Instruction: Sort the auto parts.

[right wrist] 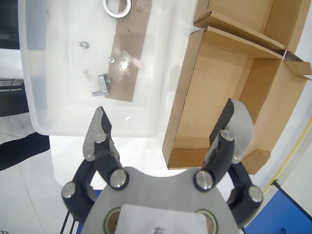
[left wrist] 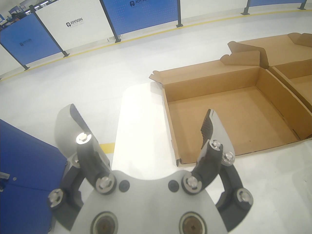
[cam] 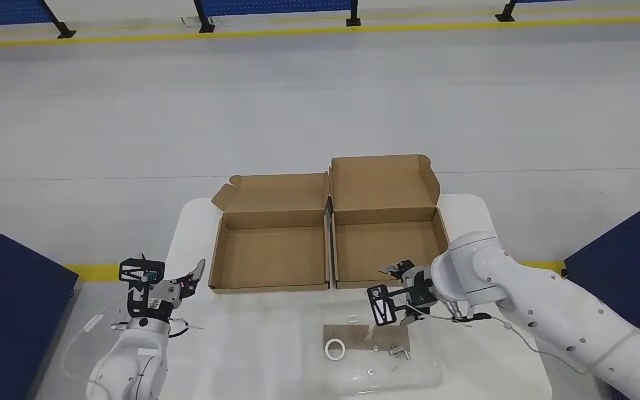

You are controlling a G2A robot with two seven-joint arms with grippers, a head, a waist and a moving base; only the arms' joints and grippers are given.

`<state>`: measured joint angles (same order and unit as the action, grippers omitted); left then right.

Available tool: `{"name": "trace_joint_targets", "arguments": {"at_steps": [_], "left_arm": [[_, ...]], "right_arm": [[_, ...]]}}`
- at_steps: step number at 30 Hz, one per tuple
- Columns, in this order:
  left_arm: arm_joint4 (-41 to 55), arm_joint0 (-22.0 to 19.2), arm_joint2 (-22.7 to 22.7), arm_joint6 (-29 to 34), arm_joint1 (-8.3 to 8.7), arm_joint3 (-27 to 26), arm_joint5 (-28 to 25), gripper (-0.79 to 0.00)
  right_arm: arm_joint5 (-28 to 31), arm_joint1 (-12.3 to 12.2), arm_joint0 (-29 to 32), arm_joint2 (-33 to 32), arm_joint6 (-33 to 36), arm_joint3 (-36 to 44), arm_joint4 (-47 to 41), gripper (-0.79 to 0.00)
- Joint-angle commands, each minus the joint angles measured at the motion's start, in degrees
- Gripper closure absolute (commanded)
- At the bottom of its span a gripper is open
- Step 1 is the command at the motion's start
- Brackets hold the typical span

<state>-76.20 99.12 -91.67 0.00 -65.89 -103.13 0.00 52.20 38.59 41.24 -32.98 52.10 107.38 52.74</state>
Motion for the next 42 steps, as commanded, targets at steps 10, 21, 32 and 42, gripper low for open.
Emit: {"name": "trace_joint_targets", "arguments": {"at_steps": [10,21,32,42], "left_arm": [[0.0,0.0,0.0,0.0,0.0,0.0,0.0,-0.785],[0.0,0.0,0.0,0.0,0.0,0.0,0.0,-0.785],[0.0,0.0,0.0,0.0,0.0,0.0,0.0,-0.785],[0.0,0.0,0.0,0.0,0.0,0.0,0.0,-0.785]], "right_arm": [[-4.23,-0.47,-3.76,7.77,4.22,3.13,1.55,-0.785],[-16.17,-0.1,-17.88,23.24,16.18,6.07,-14.35,-0.785],[-19.78,0.9,-17.45,23.24,19.8,6.37,-18.45,-0.785],[-21.01,1.68,-13.86,23.24,20.99,7.5,-14.7,-0.785]]}}
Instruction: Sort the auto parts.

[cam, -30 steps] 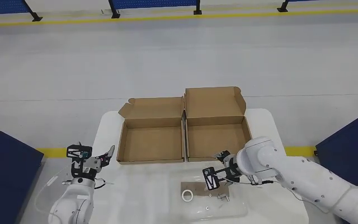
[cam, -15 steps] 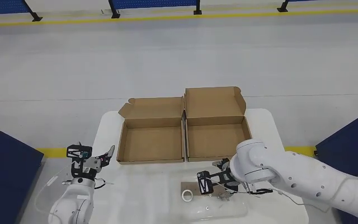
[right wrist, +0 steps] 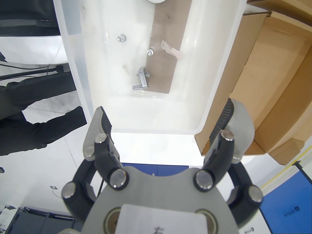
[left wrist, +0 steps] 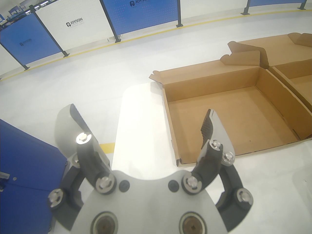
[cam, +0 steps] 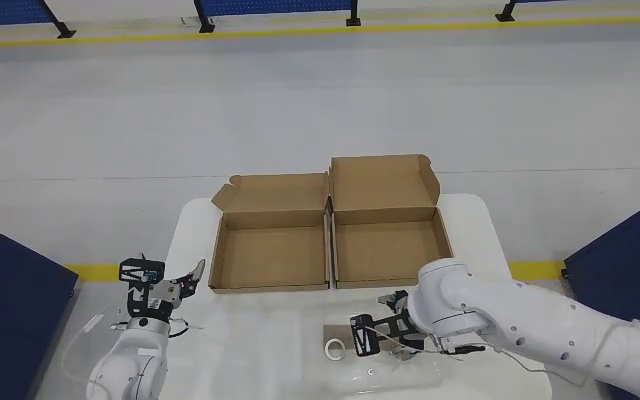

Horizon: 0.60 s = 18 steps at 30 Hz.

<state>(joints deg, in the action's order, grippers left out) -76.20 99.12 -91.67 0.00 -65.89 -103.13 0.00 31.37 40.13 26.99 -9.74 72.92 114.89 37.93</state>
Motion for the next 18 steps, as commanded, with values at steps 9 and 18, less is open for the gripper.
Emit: {"name": "trace_joint_targets", "arguments": {"at_steps": [9,18], "left_arm": [[0.0,0.0,0.0,0.0,0.0,0.0,0.0,-0.785],[0.0,0.0,0.0,0.0,0.0,0.0,0.0,-0.785]], "right_arm": [[-2.79,1.81,3.03,0.0,2.8,-1.83,-1.06,-0.785],[-3.4,2.33,3.52,0.0,3.4,-2.19,-1.04,-0.785]]}}
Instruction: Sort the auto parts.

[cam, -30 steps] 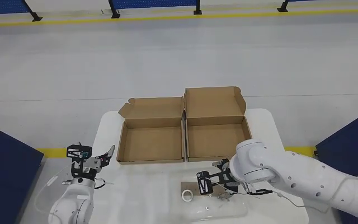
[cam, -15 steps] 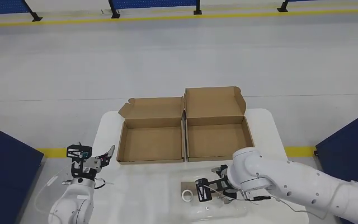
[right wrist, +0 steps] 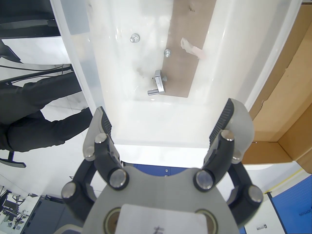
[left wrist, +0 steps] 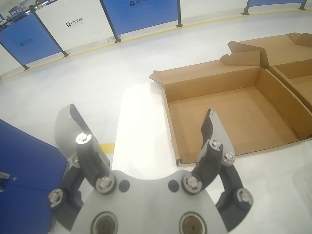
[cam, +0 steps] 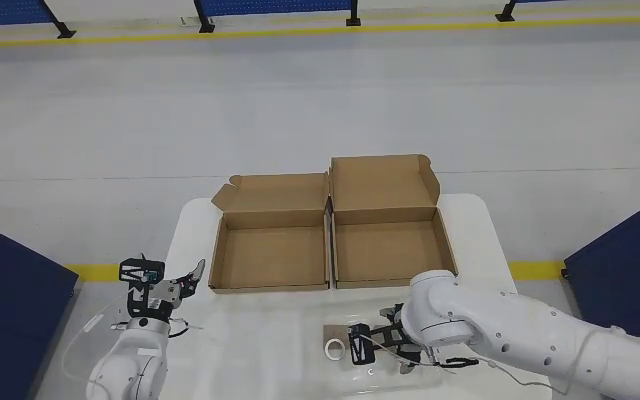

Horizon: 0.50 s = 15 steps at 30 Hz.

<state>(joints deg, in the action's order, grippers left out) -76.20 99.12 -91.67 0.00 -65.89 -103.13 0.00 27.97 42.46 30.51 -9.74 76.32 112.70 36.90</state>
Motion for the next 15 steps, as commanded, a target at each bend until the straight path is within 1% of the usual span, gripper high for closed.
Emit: {"name": "trace_joint_targets", "arguments": {"at_steps": [1,5,15], "left_arm": [[0.0,0.0,0.0,0.0,0.0,0.0,0.0,-0.785],[0.0,0.0,0.0,0.0,0.0,0.0,0.0,-0.785],[0.0,0.0,0.0,0.0,0.0,0.0,0.0,-0.785]], "right_arm": [[0.0,0.0,0.0,0.0,0.0,0.0,0.0,-0.785],[0.46,0.61,2.69,0.0,-0.48,-0.72,4.02,-0.785],[2.97,2.61,4.73,0.0,-2.98,-6.61,5.38,-0.785]]}}
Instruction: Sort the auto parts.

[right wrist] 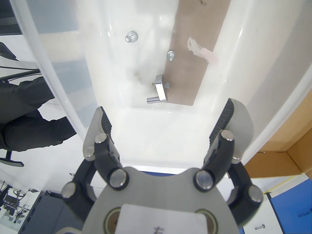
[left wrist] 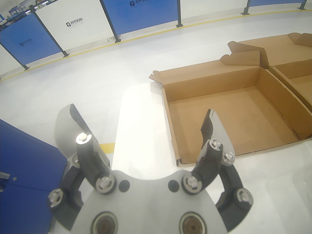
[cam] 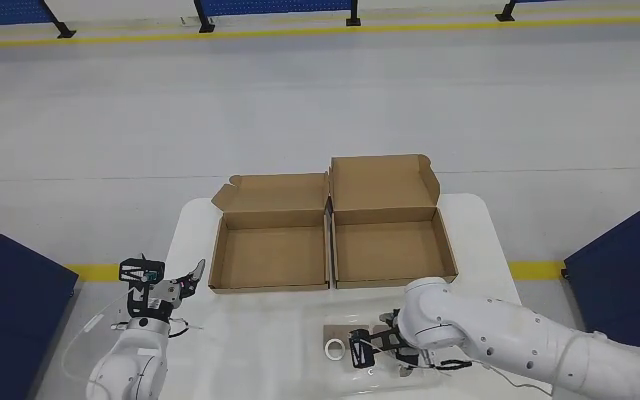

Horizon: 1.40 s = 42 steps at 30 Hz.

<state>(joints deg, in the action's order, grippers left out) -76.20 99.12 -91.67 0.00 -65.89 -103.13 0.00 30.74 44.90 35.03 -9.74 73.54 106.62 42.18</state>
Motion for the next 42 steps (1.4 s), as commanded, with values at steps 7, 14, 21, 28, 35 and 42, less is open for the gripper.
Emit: {"name": "trace_joint_targets", "arguments": {"at_steps": [7,14,21,28,35,42], "left_arm": [[0.0,0.0,0.0,0.0,0.0,0.0,0.0,-0.785],[0.0,0.0,0.0,0.0,0.0,0.0,0.0,-0.785],[0.0,0.0,0.0,0.0,0.0,0.0,0.0,-0.785],[0.0,0.0,0.0,0.0,0.0,0.0,0.0,-0.785],[0.0,0.0,0.0,0.0,0.0,0.0,0.0,-0.785],[0.0,0.0,0.0,0.0,0.0,0.0,0.0,-0.785]], "right_arm": [[0.61,1.49,1.65,0.0,-0.61,-2.82,0.83,-0.785],[0.71,1.58,1.78,0.0,-0.71,-2.73,1.24,-0.785],[0.77,2.18,3.92,0.0,-0.88,-3.2,6.02,-0.785],[1.44,3.15,4.77,0.0,-1.44,-4.79,7.88,-0.785],[1.38,3.16,4.88,0.0,-1.69,-4.73,8.17,-0.785],[2.75,3.33,6.18,-0.08,-2.76,-5.0,10.94,-0.785]]}}
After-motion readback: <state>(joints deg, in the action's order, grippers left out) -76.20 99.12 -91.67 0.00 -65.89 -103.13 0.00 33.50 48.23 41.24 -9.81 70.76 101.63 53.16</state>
